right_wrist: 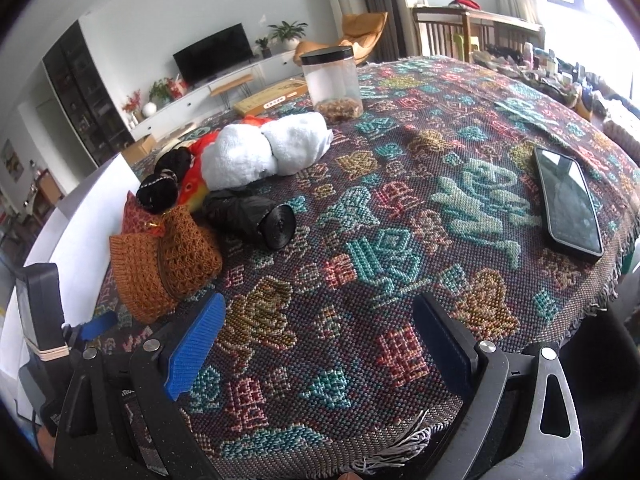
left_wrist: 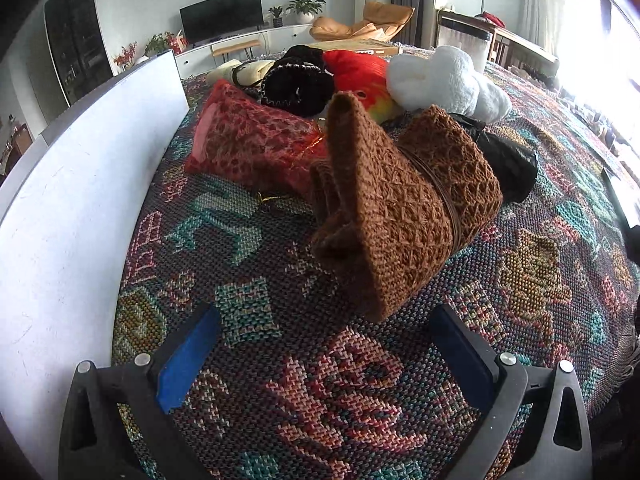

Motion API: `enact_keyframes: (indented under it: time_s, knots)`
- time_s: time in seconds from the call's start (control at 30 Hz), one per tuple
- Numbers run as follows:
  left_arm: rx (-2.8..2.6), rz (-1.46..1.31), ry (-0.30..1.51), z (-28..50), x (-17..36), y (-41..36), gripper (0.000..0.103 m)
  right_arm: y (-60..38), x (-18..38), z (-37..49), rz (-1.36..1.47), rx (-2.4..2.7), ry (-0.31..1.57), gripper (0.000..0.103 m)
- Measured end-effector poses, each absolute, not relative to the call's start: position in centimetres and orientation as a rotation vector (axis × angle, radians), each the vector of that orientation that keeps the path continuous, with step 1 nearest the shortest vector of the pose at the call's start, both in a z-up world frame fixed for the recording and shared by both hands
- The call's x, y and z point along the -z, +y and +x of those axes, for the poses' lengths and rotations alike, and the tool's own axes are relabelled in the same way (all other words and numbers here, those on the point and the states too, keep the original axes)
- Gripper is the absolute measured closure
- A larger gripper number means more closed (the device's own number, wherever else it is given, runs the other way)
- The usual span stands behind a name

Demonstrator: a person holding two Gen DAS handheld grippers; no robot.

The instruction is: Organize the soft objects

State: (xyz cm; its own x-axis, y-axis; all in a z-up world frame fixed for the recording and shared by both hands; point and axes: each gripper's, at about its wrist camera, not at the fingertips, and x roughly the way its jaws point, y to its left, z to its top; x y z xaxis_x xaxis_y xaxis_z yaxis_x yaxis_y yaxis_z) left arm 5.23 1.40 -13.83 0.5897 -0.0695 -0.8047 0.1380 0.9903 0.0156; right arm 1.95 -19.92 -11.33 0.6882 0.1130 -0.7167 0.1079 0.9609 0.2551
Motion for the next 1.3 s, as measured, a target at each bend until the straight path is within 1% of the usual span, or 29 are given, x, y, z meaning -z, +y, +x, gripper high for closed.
enact_keyframes:
  time_s: [0.17,0.4,0.57,0.77,0.8,0.87,0.9,0.97,1.07,1.1,1.17,1.3]
  knots:
    - [0.083,0.040,0.959,6.1,14.3,2.6,0.000,-18.0,11.5,2.8,0.170,0.047,0.859,0.007]
    - [0.090,0.054,0.998,7.7,14.2,3.1,0.000,-16.1,14.0,6.0,0.152,0.021,0.991,0.007]
    - [0.066,0.036,0.971,7.4,14.0,3.9,0.000,-16.9,13.3,5.5,0.188,0.009,0.944,0.007]
    - [0.081,0.059,0.974,10.0,14.7,3.3,0.000,-17.8,13.0,7.2,0.188,0.007,0.950,0.007]
    - [0.081,0.041,0.972,10.5,14.8,3.5,0.000,-17.9,13.2,7.9,0.186,-0.001,0.968,0.007]
    - [0.052,0.026,0.969,11.7,14.9,3.7,0.000,-17.7,14.4,9.7,0.162,-0.018,1.062,0.007]
    - [0.036,0.019,0.964,12.6,15.0,3.7,0.000,-17.4,15.3,10.7,0.150,-0.025,1.109,0.005]
    - [-0.005,-0.001,0.960,15.0,15.1,3.6,0.000,-16.2,15.4,12.5,0.069,-0.012,1.059,0.005]
    - [-0.048,-0.016,0.948,19.0,15.3,3.6,0.000,-15.7,15.5,16.9,0.075,-0.056,0.984,0.006]
    - [-0.052,-0.030,0.946,19.9,15.4,3.8,0.000,-15.8,16.0,18.4,0.063,-0.038,0.989,0.003]
    - [-0.051,-0.028,0.946,20.3,15.4,3.9,0.000,-15.6,16.6,19.6,-0.007,-0.057,0.944,0.002]
    - [-0.048,-0.027,0.944,20.1,15.6,4.0,0.000,-15.7,16.4,19.6,-0.004,-0.060,0.932,0.002]
